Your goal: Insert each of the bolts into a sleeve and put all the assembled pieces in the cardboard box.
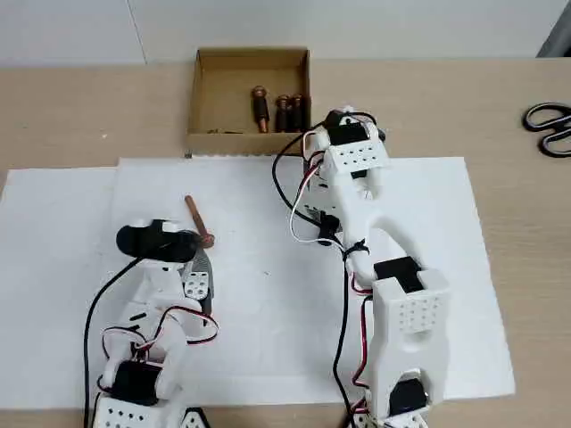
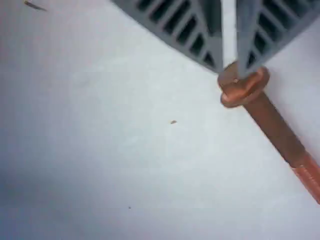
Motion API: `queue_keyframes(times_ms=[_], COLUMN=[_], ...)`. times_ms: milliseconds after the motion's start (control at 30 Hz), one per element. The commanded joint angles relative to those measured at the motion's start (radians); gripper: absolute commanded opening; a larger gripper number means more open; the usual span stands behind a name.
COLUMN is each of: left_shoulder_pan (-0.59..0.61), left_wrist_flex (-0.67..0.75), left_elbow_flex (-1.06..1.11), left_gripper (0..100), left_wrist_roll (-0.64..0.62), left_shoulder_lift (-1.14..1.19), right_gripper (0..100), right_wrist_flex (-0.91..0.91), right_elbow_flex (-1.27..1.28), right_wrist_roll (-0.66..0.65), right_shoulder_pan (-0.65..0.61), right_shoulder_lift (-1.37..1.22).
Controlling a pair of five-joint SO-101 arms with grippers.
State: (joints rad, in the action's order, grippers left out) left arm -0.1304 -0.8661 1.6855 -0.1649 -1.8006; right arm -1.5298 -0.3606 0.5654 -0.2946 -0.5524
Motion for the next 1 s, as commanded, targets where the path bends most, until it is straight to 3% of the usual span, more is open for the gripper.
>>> queue_keyframes(times_ms=[0,533,767,967], left_shoulder_pan=[0.003,0.003,0.003,0.003], left_wrist_flex=[-0.006,-0.006,-0.006,-0.006], left_elbow_flex=[-0.004,-0.004,-0.004,-0.004], left_gripper=[1,1,1,1], left_wrist_roll=[-0.005,-0.005,-0.005,-0.005], left_shoulder_lift=[-0.009,-0.009,-0.009,-0.009], right_gripper=[3.2,4.3,25.1,21.6], right_wrist_flex=[-0.004,-0.143,-0.145,-0.179], right_elbow_flex=[-0.003,-0.005,-0.006,-0.006], right_wrist_roll=[-0.008,-0.043,-0.072,-0.074], right_shoulder_pan=[-0.015,-0.087,-0.091,-0.097], right_shoulder_lift=[0.007,0.016,0.018,0.019])
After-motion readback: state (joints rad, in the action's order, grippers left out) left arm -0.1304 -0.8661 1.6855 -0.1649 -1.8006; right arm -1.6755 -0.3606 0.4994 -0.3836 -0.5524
